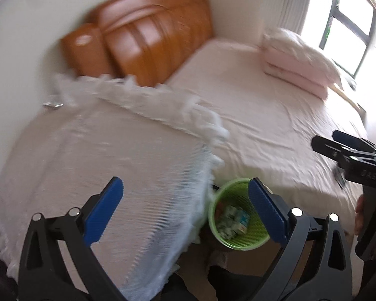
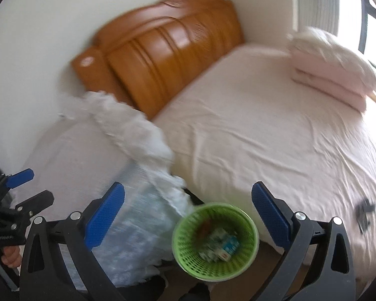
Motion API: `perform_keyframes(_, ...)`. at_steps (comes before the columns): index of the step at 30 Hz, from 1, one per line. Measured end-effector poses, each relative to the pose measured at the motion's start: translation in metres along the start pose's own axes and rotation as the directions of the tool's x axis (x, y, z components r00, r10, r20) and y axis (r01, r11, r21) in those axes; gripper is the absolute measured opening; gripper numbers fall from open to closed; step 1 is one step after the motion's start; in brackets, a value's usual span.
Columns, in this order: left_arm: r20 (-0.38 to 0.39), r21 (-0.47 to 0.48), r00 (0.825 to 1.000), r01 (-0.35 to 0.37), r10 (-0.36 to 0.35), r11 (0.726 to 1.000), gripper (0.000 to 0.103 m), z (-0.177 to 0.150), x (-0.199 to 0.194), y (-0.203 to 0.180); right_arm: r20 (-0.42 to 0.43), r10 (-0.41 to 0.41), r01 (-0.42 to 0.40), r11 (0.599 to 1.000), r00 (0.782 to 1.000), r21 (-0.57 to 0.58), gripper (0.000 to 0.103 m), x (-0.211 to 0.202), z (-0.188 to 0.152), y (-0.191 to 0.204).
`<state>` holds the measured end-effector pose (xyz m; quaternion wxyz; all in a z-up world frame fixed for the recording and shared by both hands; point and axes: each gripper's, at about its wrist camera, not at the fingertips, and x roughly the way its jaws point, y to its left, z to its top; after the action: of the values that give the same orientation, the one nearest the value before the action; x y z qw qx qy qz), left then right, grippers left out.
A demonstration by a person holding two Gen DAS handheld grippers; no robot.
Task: Collect trash
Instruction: 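Move both tools back toward the bed headboard where the last trash lies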
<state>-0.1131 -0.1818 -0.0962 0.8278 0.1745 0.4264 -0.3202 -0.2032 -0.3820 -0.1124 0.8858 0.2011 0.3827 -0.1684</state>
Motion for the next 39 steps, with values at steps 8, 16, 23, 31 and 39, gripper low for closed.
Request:
perform_keyframes(8, 0.006, -0.161, 0.999, -0.042, 0.043, 0.986, 0.095, -0.016, -0.016, 0.068, -0.002, 0.078, -0.078, 0.992, 0.997, -0.095, 0.101, 0.011, 0.010, 0.060)
perform_keyframes(16, 0.003, -0.205, 0.998, -0.063, 0.065, 0.977, 0.095, -0.026, -0.017, 0.092, -0.035, 0.095, -0.099, 0.986, 0.995, -0.131, 0.101, 0.017, 0.005, 0.084)
perform_keyframes(23, 0.005, -0.235, 0.995, -0.095, 0.099, 0.967, 0.095, -0.029, -0.022, 0.112, -0.067, 0.120, -0.129, 0.981, 0.990, -0.148, 0.101, 0.034, 0.007, 0.104)
perform_keyframes(31, -0.019, -0.302, 0.988, -0.154, 0.155, 0.941, 0.095, -0.039, -0.025, 0.160, -0.119, 0.188, -0.209, 0.957, 0.975, -0.202, 0.101, 0.088, 0.035, 0.160)
perform_keyframes(39, -0.063, -0.382, 0.977, -0.212, 0.203, 0.900, 0.095, -0.053, -0.020, 0.225, -0.122, 0.209, -0.238, 0.913, 0.970, -0.330, 0.101, 0.171, 0.089, 0.261)
